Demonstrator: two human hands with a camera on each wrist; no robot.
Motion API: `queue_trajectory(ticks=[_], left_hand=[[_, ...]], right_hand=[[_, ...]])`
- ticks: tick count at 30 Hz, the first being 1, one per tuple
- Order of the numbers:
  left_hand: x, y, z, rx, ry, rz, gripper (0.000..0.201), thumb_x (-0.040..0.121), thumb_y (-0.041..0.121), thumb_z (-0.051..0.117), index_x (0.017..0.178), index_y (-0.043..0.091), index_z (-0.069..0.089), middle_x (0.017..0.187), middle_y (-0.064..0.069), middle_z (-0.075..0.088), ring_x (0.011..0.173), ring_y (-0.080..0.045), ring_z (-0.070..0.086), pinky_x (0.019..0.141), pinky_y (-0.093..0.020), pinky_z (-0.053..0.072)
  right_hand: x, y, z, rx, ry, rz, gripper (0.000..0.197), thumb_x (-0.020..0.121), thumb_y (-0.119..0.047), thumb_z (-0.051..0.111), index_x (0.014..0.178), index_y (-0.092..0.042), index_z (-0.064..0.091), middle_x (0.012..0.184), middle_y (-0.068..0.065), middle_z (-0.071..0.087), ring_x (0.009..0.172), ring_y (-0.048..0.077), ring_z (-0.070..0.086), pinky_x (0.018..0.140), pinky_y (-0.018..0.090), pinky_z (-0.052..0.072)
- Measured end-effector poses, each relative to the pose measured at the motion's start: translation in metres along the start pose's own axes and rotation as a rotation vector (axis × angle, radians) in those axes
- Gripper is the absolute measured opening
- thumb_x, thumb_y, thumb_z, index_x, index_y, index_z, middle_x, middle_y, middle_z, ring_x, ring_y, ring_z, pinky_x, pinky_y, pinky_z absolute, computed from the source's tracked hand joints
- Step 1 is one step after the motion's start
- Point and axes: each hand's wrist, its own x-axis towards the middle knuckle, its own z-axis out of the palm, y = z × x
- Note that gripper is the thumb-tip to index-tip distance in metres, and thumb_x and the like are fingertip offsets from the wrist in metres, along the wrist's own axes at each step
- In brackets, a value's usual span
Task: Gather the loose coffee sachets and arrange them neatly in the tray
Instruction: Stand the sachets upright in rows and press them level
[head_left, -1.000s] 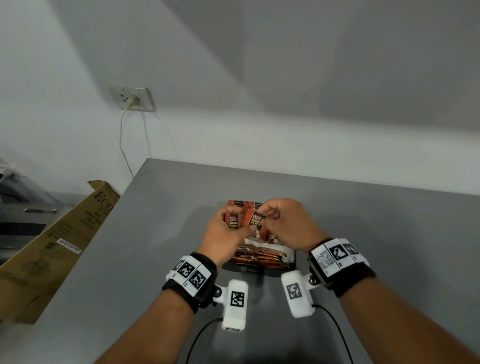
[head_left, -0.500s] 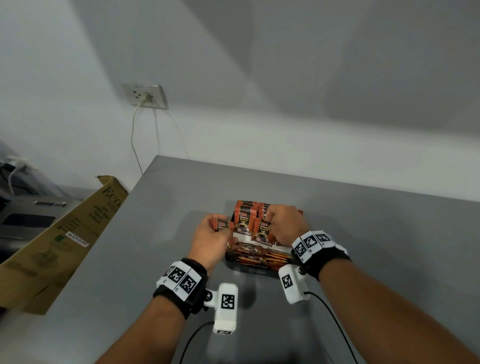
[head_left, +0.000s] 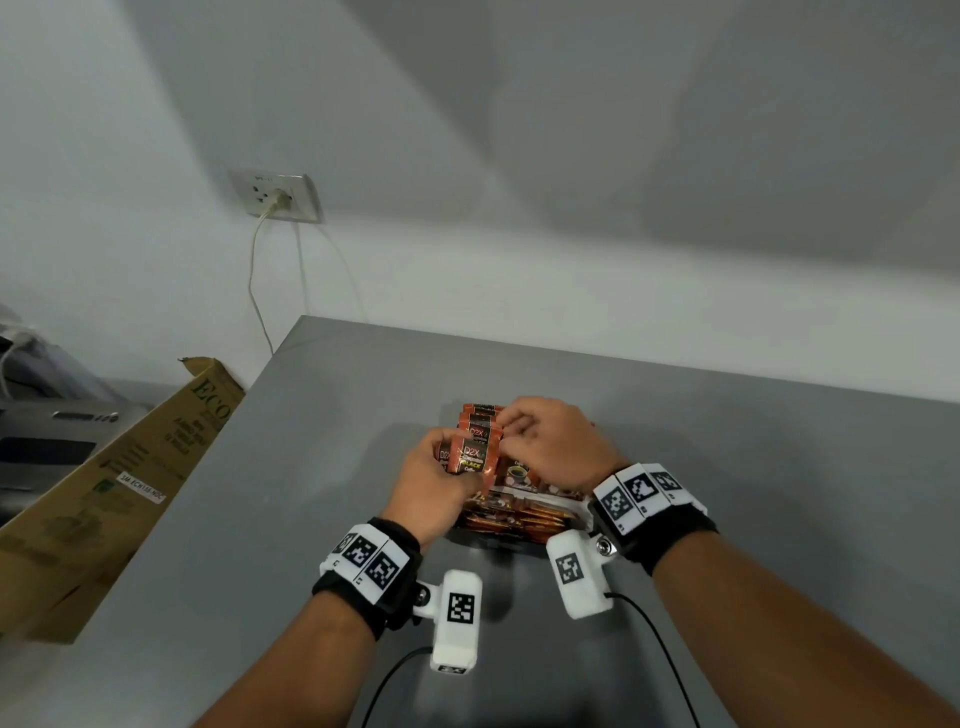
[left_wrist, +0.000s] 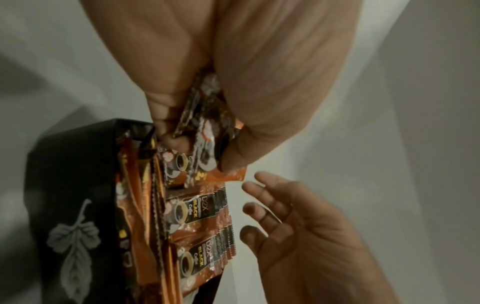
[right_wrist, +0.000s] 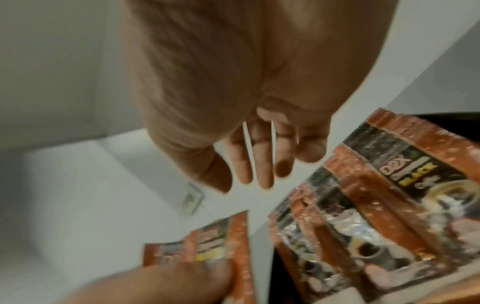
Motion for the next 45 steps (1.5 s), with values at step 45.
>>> queue_trajectory(ticks=[45], left_hand=[[-0.004, 0.005, -0.001, 0.153, 0.056, 0.025, 0.02, 0.089, 0.001, 0.064, 0.099, 0.018, 0.062, 0.1, -0.007, 0.071, 0.092, -0.024, 0.07, 0.086, -0.045, 0.059]], right_hand=[[-0.03, 0.054, -0.04, -0.251, 0.095, 0.292, 0.015, 0.087, -0.012, 0.069, 0.089, -0.026, 0.065, 0.087, -0.01, 0.063, 0.085, 0.014, 0.063, 0.06, 0.014, 0.037]])
